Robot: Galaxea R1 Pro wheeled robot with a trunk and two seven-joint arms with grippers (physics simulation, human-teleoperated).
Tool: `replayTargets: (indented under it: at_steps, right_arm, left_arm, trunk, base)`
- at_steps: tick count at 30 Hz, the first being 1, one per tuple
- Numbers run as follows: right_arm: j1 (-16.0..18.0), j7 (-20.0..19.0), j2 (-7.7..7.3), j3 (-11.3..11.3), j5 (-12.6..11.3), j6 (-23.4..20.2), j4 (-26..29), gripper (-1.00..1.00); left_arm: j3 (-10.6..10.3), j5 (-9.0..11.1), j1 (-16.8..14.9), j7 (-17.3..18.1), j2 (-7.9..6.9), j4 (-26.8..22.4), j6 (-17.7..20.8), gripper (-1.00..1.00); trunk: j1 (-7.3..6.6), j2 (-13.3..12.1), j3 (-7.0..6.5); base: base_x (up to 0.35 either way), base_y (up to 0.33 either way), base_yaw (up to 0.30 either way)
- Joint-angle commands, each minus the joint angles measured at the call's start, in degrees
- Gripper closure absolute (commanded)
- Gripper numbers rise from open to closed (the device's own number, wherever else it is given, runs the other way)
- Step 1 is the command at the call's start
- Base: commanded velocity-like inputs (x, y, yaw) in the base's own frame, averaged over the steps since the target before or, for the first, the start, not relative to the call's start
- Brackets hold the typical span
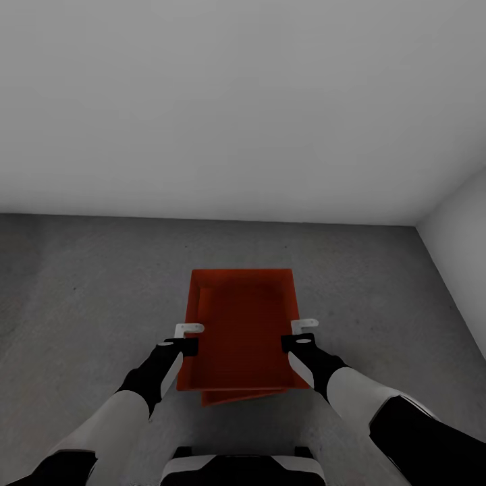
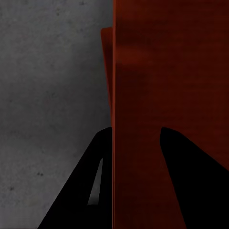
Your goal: Move the two storage containers from the living room to the garage. In the garage, place one container on the floor and stack the other container on top of it (either order is fine).
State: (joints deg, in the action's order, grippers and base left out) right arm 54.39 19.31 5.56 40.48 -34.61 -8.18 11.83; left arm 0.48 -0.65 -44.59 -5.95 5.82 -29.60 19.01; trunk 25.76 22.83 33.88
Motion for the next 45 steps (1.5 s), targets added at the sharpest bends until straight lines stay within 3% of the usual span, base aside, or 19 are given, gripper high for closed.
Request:
replayTargets:
  at_steps: [1,26,45]
  right_arm:
    - [0.1,1.08,-1.51,-1.11,1.82,0.45,0.21,1.0]
    - [0.1,1.08,-1.51,-1.09,1.83,0.45,0.21,1.0]
    - [0.1,1.08,-1.51,-1.11,1.82,0.45,0.21,1.0]
  left_arm:
    - [-0.66,1.62,0.03,-0.47,-0.02,1.12,0.85,1.0]
    - [-0.66,1.62,0.03,-0.47,-0.02,1.11,0.85,1.0]
    - [-0.66,1.62,0.03,-0.47,-0.02,1.12,0.85,1.0]
  trunk:
    - [0.03,0.1,0.16]
    - [0.03,0.1,0.96]
    - [0.03,0.1,2.63]
  base:
    - [0.0,0.0,0.0]
    - [0.0,0.0,0.0]
    - [0.0,0.0,0.0]
